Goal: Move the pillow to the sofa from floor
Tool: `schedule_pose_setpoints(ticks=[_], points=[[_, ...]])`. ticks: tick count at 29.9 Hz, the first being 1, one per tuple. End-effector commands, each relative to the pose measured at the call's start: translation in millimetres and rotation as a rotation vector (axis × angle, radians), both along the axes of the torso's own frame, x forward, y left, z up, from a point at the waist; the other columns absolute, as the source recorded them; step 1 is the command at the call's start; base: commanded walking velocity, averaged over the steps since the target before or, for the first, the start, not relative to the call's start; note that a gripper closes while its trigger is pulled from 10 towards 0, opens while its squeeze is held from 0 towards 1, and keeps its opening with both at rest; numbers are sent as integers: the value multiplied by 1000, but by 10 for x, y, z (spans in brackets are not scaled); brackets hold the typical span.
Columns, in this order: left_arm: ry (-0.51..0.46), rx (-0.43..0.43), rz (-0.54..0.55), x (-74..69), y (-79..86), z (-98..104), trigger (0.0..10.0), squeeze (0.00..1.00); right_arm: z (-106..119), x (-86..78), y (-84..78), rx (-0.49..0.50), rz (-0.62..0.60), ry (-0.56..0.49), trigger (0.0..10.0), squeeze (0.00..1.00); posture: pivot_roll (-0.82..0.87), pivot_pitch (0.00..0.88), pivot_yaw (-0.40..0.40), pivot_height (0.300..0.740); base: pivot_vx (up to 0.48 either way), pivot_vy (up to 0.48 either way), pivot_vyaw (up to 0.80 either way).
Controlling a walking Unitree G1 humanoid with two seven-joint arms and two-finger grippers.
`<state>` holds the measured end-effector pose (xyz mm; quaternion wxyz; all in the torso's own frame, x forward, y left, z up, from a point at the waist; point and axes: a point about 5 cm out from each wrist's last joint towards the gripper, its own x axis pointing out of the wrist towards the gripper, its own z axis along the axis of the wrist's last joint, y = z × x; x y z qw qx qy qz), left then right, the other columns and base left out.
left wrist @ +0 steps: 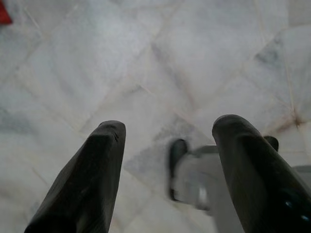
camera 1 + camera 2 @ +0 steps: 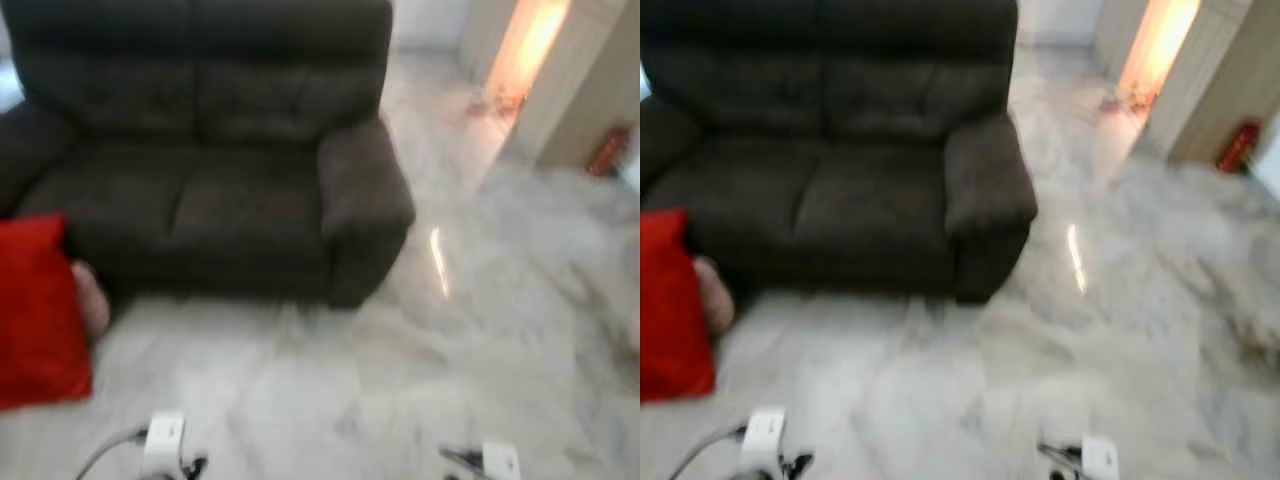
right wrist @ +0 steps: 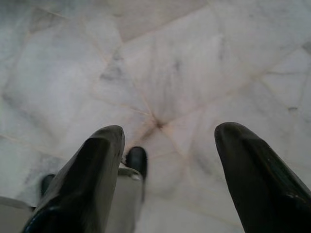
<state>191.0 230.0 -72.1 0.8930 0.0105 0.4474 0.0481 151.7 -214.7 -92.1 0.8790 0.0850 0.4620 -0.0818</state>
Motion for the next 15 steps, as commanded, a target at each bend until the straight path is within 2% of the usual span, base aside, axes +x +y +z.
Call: schedule_pose_setpoints(ticks=[1, 15], points=[[35, 15, 21, -87, 89, -25, 10000, 0, 19, 73, 67, 16, 5, -26, 10000, 0, 100, 49, -54, 740, 0, 469, 0], [32, 13, 25, -83, 92, -22, 10000, 0, 20, 77, 74, 23, 8, -27, 10000, 0, 108, 51, -54, 740, 0, 469, 0]])
